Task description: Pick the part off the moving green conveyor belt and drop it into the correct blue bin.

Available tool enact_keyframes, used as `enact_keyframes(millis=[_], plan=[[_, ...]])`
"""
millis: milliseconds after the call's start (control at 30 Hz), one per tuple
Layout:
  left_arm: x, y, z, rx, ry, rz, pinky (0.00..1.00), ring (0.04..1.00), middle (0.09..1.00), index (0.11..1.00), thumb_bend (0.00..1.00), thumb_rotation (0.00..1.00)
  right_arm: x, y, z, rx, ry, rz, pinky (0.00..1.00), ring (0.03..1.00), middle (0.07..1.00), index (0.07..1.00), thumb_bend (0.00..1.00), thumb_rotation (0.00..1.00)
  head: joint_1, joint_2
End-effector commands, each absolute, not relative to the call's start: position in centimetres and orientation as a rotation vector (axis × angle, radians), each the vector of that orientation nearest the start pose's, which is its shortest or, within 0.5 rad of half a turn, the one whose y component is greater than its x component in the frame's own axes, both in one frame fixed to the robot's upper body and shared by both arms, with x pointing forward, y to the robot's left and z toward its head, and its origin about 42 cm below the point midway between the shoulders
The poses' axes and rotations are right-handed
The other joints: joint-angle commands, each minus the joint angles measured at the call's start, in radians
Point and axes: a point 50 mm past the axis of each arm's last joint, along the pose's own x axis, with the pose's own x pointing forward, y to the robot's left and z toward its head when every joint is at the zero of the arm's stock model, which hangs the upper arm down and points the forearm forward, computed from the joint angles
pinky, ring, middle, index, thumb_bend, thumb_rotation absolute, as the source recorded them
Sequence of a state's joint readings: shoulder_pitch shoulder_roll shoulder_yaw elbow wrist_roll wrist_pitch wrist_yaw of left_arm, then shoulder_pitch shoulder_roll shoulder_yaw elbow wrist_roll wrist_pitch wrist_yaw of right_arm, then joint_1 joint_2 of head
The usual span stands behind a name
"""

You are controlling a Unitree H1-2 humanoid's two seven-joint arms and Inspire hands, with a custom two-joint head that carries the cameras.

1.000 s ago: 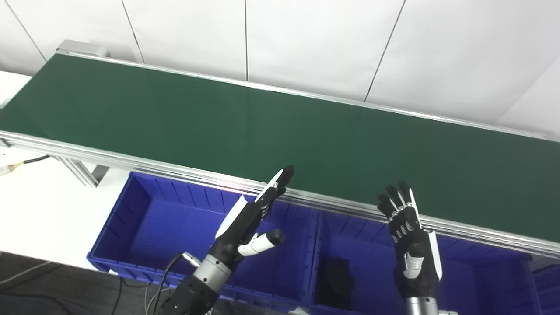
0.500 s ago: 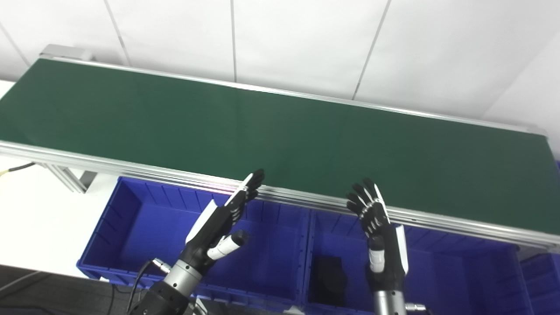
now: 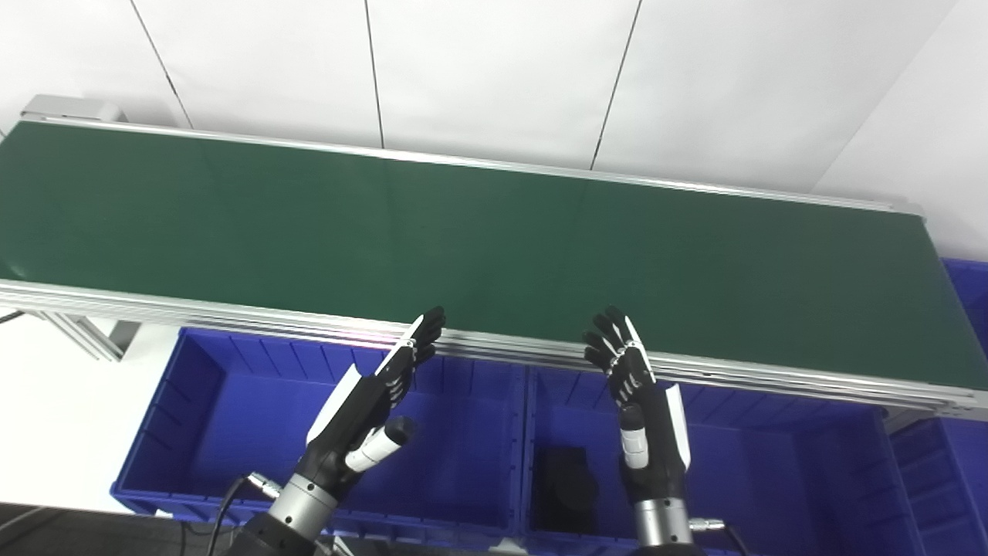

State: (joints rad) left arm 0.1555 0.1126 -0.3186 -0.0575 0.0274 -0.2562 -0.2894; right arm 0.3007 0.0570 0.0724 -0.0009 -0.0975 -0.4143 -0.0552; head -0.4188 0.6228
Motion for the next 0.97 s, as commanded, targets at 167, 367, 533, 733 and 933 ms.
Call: enact_keyframes(millis=[167,367,533,733,933], plan=[[21.1,13.4,9.4,0.084,-0.219,-0.597,1.00,1.000,1.000,1.000,0.80,0.90,17.3,-20.1,6.9,-0.025,-0.203,-0.057,0.85,0.875,0.923,0.966,1.00,1.00,0.087,0.001],[20.9,12.0,10.0,0.082,-0.226,-0.595,1.00,1.000,1.000,1.000,0.82,0.90,16.9,-21.6,6.7,-0.053,-0.192,-0.057,0.84,0.878,0.927,0.973,1.00,1.00,0.164,0.008],[20.9,11.2,10.5,0.069,-0.219,-0.593,1.00,1.000,1.000,1.000,0.80,0.88,16.7,-22.4,6.7,-0.088,-0.189,-0.040,0.85,0.879,0.929,0.971,1.00,1.00,0.228,0.014],[21.0,10.7,10.4,0.093,-0.196,-0.580,1.00,1.000,1.000,1.000,0.81,0.88,16.5,-22.7,6.5,-0.085,-0.182,-0.020,0.85,0.877,0.927,0.968,1.00,1.00,0.253,0.015],[20.9,11.0,9.9,0.074,-0.191,-0.573,1.00,1.000,1.000,1.000,0.80,0.87,16.4,-21.9,6.0,-0.080,-0.165,0.001,0.84,0.870,0.918,0.942,1.00,1.00,0.236,0.016]])
